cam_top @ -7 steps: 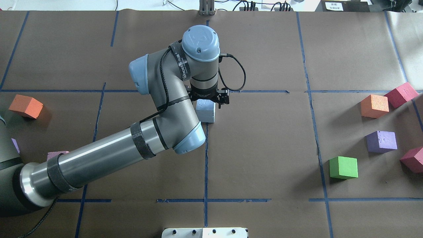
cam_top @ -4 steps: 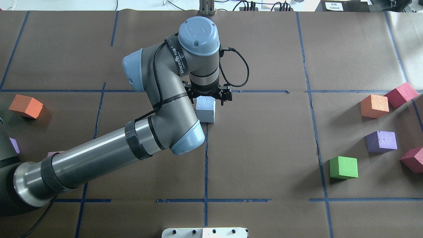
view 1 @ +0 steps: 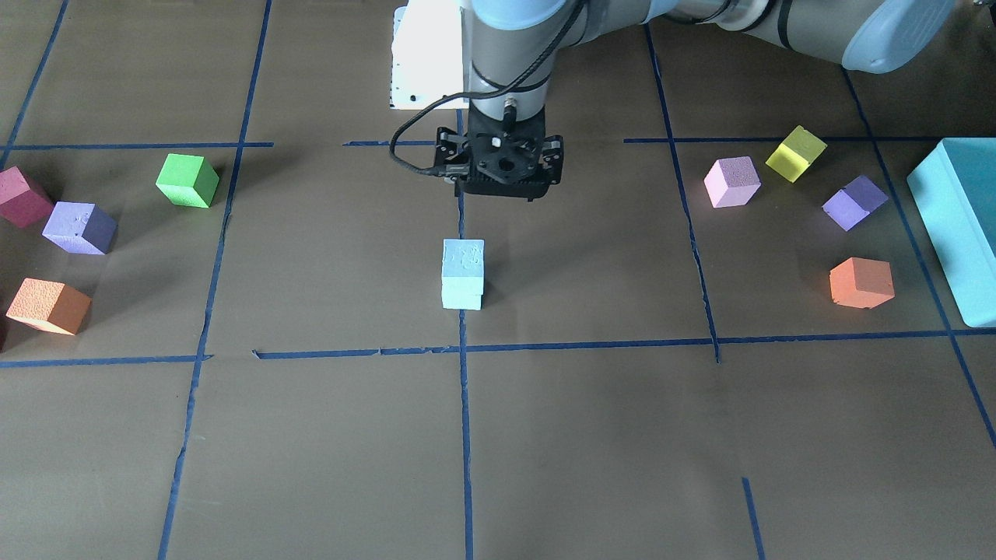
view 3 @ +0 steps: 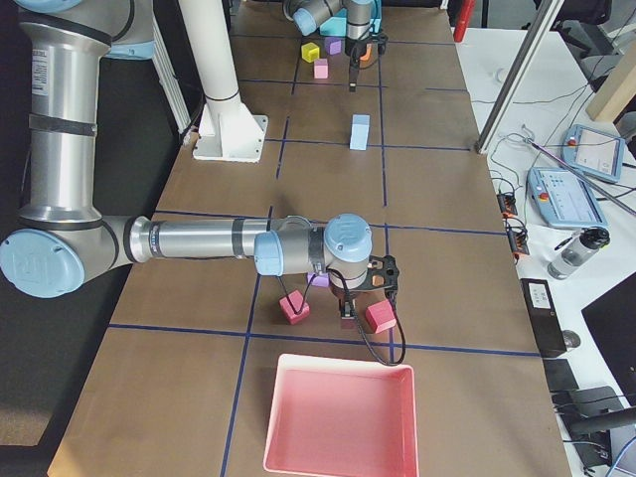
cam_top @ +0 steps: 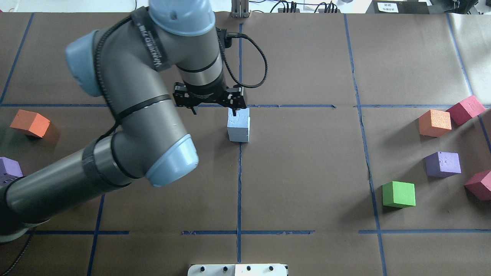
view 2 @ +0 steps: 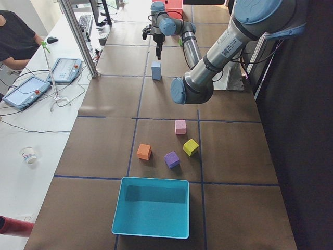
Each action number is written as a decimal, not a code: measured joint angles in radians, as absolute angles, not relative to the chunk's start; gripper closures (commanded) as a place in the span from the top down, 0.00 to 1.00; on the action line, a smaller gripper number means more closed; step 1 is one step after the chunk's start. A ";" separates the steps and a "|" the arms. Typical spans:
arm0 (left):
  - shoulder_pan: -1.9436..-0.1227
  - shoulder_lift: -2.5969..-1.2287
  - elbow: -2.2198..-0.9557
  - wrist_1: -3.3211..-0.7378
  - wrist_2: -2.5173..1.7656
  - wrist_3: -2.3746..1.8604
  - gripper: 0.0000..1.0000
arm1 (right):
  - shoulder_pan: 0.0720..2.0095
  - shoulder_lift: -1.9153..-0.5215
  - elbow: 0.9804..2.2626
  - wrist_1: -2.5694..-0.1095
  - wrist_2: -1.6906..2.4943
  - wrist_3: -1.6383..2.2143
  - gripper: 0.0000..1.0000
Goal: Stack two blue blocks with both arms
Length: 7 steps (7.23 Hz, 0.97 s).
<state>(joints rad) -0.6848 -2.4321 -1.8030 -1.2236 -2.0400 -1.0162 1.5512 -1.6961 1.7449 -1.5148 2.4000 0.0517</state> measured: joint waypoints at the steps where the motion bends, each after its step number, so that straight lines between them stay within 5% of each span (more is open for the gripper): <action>1: -0.729 -2.335 -1.910 -1.200 -2.051 -0.952 1.00 | 1.566 -1.702 1.727 -1.515 2.398 0.014 1.00; 3: -0.876 -2.147 -2.026 -1.187 -2.118 -0.728 1.00 | 1.585 -1.702 1.693 -1.513 2.391 -0.050 1.00; 7: -1.259 -1.769 -2.029 -1.204 -2.229 -0.156 1.00 | 1.590 -1.693 1.694 -1.528 2.392 -0.050 1.00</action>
<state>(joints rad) -1.2593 -1.7687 -2.0288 -1.2039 -2.2288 -0.1558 1.5903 -1.6929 1.6939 -1.5278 2.3922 -0.0500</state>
